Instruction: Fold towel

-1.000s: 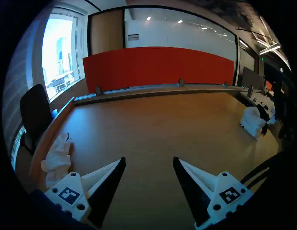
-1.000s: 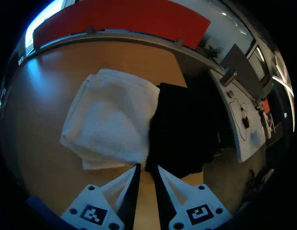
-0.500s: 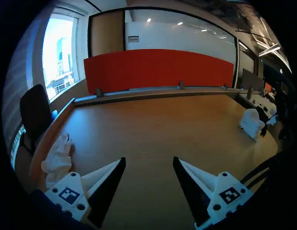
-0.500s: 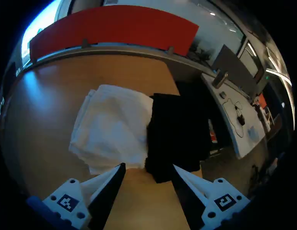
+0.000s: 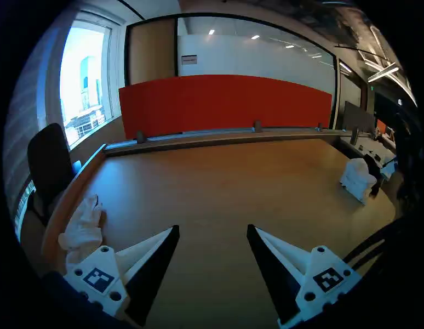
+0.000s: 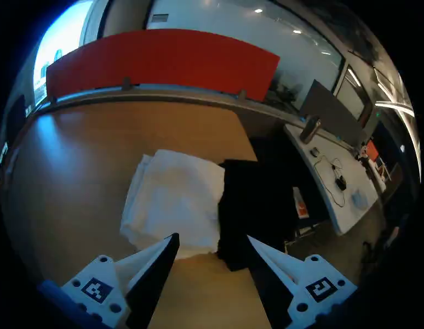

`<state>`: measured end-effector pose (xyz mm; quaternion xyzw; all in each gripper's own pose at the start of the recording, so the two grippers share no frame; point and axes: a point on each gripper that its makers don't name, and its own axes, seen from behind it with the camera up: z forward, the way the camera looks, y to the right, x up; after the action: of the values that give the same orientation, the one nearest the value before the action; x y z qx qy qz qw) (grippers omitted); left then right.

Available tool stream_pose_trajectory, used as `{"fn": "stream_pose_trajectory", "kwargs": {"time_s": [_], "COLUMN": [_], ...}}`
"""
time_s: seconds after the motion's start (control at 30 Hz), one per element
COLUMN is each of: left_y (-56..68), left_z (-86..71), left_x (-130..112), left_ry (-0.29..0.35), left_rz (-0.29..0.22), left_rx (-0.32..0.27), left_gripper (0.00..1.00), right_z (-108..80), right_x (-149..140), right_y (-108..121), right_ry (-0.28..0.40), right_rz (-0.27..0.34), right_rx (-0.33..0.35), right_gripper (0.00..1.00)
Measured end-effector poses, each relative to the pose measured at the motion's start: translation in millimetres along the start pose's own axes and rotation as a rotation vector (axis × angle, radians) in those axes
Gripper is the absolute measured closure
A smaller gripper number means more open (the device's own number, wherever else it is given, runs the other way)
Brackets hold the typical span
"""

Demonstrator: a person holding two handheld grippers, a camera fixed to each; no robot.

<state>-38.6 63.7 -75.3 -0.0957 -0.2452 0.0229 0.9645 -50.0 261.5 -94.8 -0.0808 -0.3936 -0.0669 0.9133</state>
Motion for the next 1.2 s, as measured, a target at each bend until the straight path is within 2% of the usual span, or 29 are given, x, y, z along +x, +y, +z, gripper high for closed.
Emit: {"fn": "stream_pose_trajectory", "kwargs": {"time_s": [0.27, 0.37, 0.77, 1.07, 1.2], "left_y": [0.6, 1.3, -0.8, -12.1, -16.3], "left_z": [-2.2, -3.0, -2.1, 0.2, 0.5], "left_x": [2.0, 3.2, 9.7, 26.0, 34.0], "left_ry": [0.009, 0.012, 0.029, 0.072, 0.094], "left_rz": [-0.002, -0.001, -0.001, -0.012, -0.015], "left_rx": [0.002, 0.001, 0.015, 0.05, 0.062], "left_gripper": [0.09, 0.09, 0.09, 0.09, 0.09], "right_z": [-17.2, -20.2, -25.9, -47.5, -54.3], "right_x": [33.1, 36.6, 46.9, 85.2, 96.2], "right_y": [-12.9, -15.9, -29.4, -37.3, -40.5], "right_ry": [0.151, 0.176, 0.243, 0.407, 0.456], "right_rz": [0.091, 0.112, 0.105, 0.166, 0.192], "right_rx": [0.01, 0.011, 0.02, 0.013, 0.017], "right_gripper": [0.15, 0.16, 0.16, 0.15, 0.16]}}
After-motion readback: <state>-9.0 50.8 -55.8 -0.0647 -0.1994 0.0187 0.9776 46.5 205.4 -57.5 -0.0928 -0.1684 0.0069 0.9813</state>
